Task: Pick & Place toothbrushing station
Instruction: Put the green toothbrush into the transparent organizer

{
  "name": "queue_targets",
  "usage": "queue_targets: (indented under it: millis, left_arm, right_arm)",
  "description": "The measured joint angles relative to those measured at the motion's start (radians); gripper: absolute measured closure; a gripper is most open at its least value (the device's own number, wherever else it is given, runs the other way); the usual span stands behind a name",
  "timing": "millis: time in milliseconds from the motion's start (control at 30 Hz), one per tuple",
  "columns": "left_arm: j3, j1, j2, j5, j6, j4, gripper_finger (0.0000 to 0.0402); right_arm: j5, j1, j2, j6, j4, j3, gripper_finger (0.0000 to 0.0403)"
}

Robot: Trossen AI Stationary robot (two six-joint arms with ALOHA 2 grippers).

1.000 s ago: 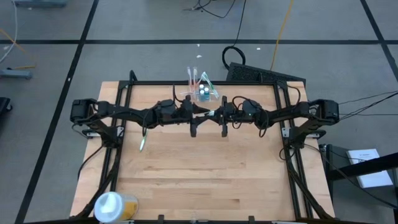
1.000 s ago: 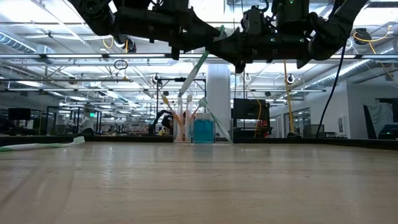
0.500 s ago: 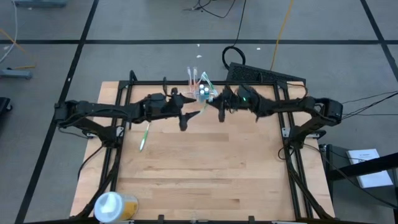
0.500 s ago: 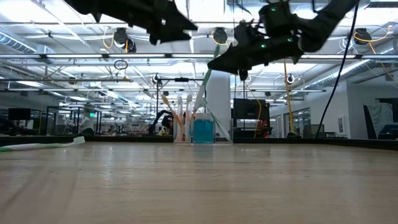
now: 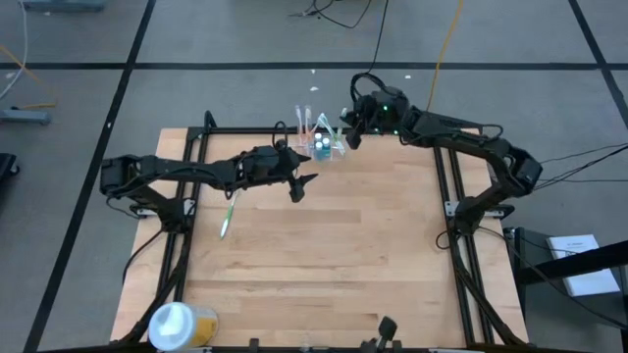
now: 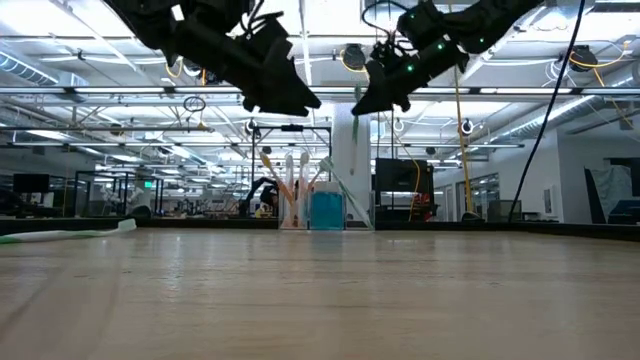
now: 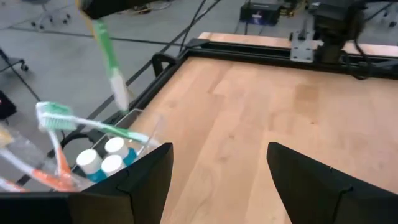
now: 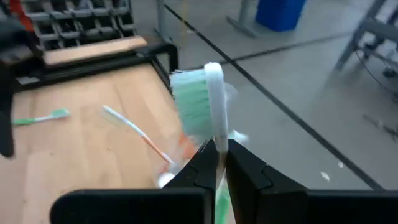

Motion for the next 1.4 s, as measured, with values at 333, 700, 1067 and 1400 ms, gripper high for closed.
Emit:
queue_targets:
  millis: [333, 700, 1067, 1400]
  left_arm:
    - [0.000, 0.028, 0.004, -0.002, -0.025, 0.001, 0.0133]
    - [0.000, 0.028, 0.004, -0.001, -0.025, 0.000, 0.0133]
    - [0.001, 0.028, 0.004, -0.001, -0.024, 0.000, 0.0133]
    - [0.001, 0.028, 0.004, -0.007, -0.018, -0.001, 0.0133]
  right_arm:
    - [-0.005, -0.036, 0.077, -0.001, -0.017, -0.008, 0.0393]
    - [-0.006, -0.035, 0.209, 0.007, -0.023, -0.009, 0.0393]
    - [-0.006, -0.034, 0.253, 0.011, -0.001, -0.006, 0.0382]
    - [-0.003, -0.029, 0.255, 0.002, -0.030, -0.011, 0.0289]
